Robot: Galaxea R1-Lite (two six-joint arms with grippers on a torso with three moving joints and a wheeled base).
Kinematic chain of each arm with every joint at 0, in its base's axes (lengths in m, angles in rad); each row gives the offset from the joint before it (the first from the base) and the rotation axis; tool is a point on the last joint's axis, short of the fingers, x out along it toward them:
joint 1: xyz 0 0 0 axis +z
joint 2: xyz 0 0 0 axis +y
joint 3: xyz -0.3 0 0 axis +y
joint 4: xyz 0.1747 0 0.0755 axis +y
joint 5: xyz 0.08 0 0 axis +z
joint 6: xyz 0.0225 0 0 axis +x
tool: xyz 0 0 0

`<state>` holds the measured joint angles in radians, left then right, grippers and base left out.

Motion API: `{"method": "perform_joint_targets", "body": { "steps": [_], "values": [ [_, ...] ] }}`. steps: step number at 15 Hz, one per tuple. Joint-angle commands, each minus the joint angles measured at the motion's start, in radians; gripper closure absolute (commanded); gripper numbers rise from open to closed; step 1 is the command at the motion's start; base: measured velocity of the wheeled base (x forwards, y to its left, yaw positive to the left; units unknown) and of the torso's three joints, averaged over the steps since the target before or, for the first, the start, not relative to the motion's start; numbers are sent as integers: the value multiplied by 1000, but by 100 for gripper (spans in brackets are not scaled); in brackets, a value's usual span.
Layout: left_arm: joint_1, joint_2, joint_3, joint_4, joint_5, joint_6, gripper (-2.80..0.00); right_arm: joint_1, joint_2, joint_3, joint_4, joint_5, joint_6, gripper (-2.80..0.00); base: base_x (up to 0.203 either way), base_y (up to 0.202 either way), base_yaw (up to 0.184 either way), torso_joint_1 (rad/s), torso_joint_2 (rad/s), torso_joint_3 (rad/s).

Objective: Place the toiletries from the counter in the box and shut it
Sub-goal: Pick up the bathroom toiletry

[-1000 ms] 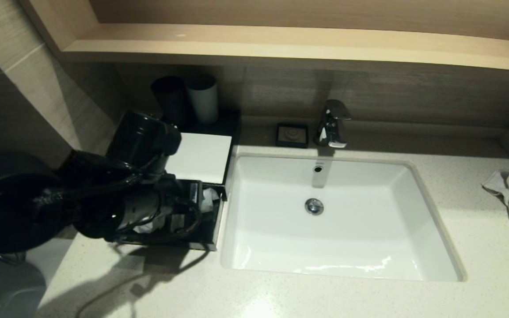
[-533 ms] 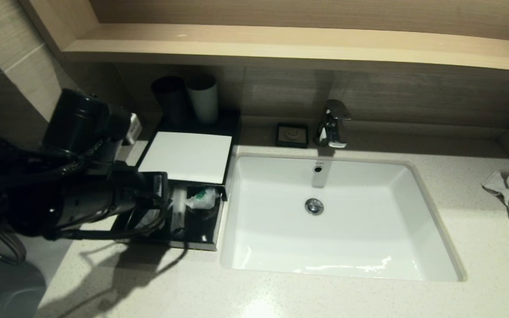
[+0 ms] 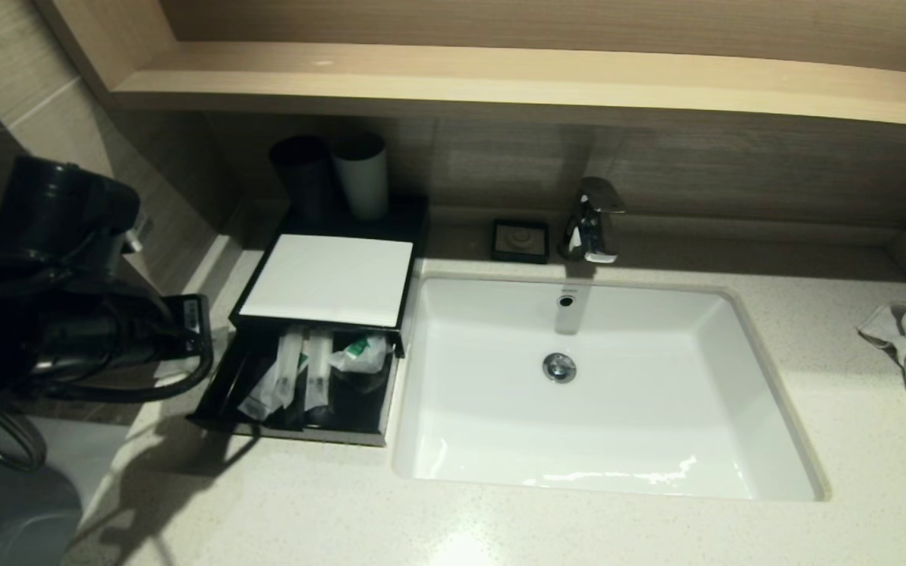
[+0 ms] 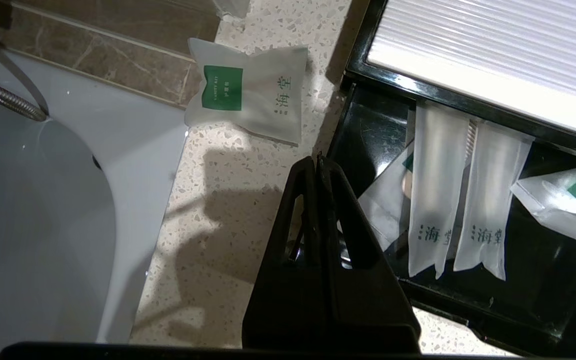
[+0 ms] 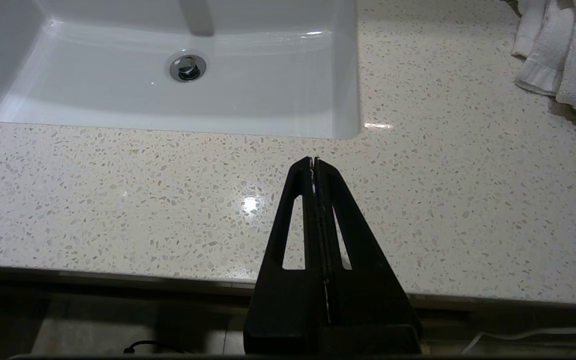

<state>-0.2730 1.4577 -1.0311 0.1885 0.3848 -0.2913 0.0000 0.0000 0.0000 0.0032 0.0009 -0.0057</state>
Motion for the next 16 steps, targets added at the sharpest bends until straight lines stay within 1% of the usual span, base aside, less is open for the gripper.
{"method": "perform_joint_targets", "body": {
  "steps": [1,4,5,10,14,16],
  "values": [
    [25,58,-6,-2,1,-7,0,0,0,0,0,1,0,0,0,0,0,0,0,0],
    [73,119,-7,-46,-7,-6,0,0,0,0,0,1,0,0,0,0,0,0,0,0],
    [90,135,-11,-55,-20,-4,0,0,0,0,0,1,0,0,0,0,0,0,0,0],
    [207,203,-54,-69,-142,-2,0,0,0,0,0,1,0,0,0,0,0,0,0,0],
    [260,220,-72,-70,-192,3,0,0,0,0,0,1,0,0,0,0,0,0,0,0],
    [275,230,-71,-88,-204,24,0,0,0,0,0,1,0,0,0,0,0,0,0,0]
  ]
}}
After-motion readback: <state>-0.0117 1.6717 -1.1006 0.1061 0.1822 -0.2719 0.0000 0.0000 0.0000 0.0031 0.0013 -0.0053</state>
